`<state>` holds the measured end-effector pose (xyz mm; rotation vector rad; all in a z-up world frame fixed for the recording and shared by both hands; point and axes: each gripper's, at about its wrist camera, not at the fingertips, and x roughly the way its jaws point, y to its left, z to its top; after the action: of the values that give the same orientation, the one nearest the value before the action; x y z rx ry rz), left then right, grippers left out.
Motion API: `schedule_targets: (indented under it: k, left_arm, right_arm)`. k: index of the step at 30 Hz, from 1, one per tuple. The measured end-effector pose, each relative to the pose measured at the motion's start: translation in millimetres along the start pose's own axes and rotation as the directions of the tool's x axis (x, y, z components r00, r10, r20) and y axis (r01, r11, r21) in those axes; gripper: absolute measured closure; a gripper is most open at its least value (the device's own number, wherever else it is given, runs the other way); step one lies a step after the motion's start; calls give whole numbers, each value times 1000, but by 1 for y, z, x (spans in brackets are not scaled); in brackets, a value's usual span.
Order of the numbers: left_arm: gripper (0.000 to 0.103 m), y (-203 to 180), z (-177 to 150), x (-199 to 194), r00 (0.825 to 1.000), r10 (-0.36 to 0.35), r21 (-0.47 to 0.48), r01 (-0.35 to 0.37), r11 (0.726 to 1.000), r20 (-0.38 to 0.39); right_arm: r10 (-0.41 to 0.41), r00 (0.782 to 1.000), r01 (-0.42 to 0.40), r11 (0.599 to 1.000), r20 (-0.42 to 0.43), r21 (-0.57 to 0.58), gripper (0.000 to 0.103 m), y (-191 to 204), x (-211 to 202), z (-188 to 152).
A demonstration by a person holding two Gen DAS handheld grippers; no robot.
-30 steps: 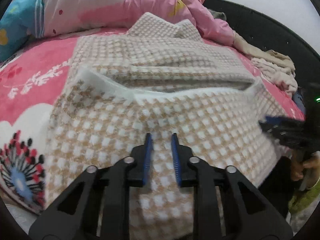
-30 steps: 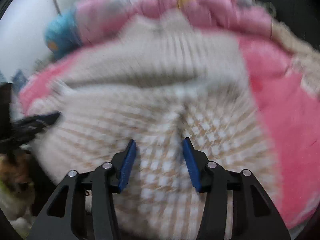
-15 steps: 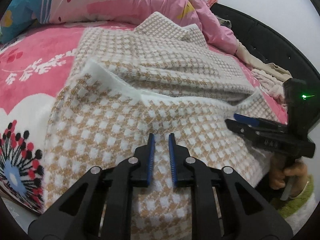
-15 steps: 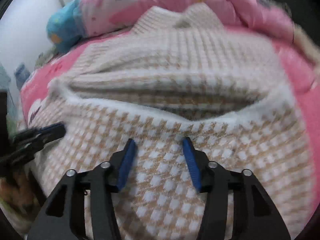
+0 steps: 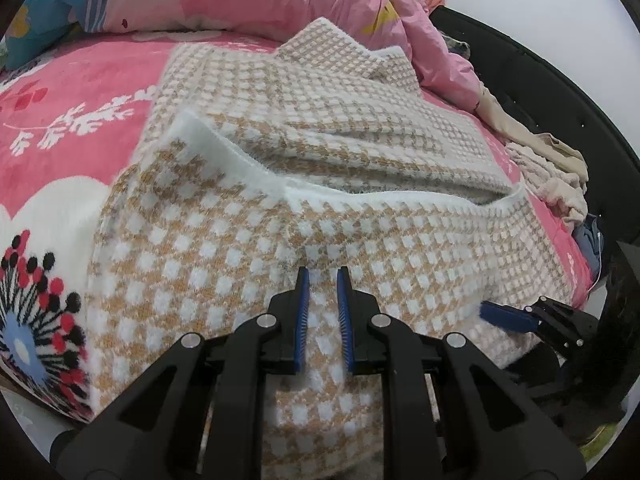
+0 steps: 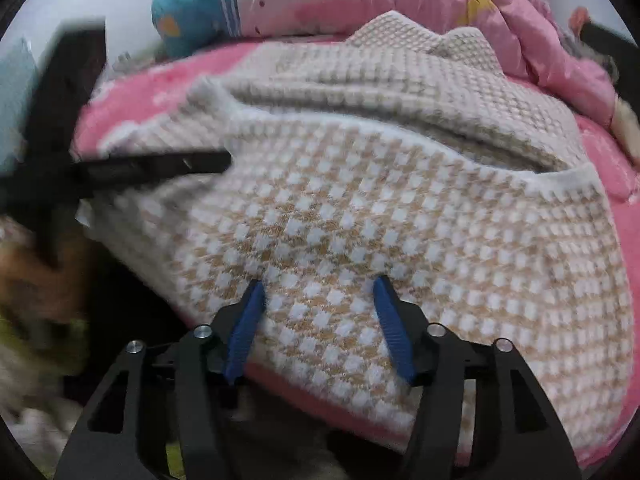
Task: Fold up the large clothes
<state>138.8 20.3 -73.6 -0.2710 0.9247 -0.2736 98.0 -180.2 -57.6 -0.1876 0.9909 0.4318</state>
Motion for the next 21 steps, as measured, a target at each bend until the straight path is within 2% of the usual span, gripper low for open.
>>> schedule_targets:
  k: [3,6,7,8,9,10,11,12,13,15,17,21]
  left_arm:
    - [88,2,0,-1,1000,-12,-3,12,1000,0]
    - [88,5,1,-2,1000,-24,-13,24,1000,-3]
    - [88,5,1,-2,1000,-26,-16,26,1000,-4]
    - [88,6,1,-2,1000,-28,-18,28,999,-3]
    - [88,7,1,-2,1000,-31,-23,31,999,-3]
    - [88,7,1,-3,999,-33,-26,33,999,-3]
    - [88,8,1,-3,999,-35,-29,35,999,-5]
    - [88,7,2,-4,999,-40,-31,39,999,-11]
    - [87,5,2,-5,999,-44,-32,43,999,-16]
    - [78,-3,4,-14,999,-34,-12,34,999,-17]
    - [50,-14,4,-27,1000,-10,20,10,1000,3]
    - [33,-34,0,-44,999,16,84,-19,996,28]
  right_arm:
    - [-29,1000,29,1000,-3,-5,45,5,-25,4]
    - [-68,997,69,997,31,-25,45,4,-58,-3]
    - [-87,996,87,996,33,-13,42,0,-63,-5]
    - [-103,994,103,995,30,-2,36,-9,-60,-1]
    - [-129,992,129,991,10,31,35,-20,-55,-7]
    - [-148,989,149,987,-23,64,33,-31,-47,-8]
    - [-160,984,168,979,-81,113,27,-45,-32,-14]
    - [-109,986,131,974,-124,185,22,-62,-20,-21]
    - [-72,990,100,968,-124,232,21,-69,-17,-20]
    - [-43,994,69,962,-101,266,21,-74,-31,-15]
    - [-78,995,93,958,-66,270,21,-79,-48,-10]
    - [-120,993,120,938,-19,326,20,-100,-67,-7]
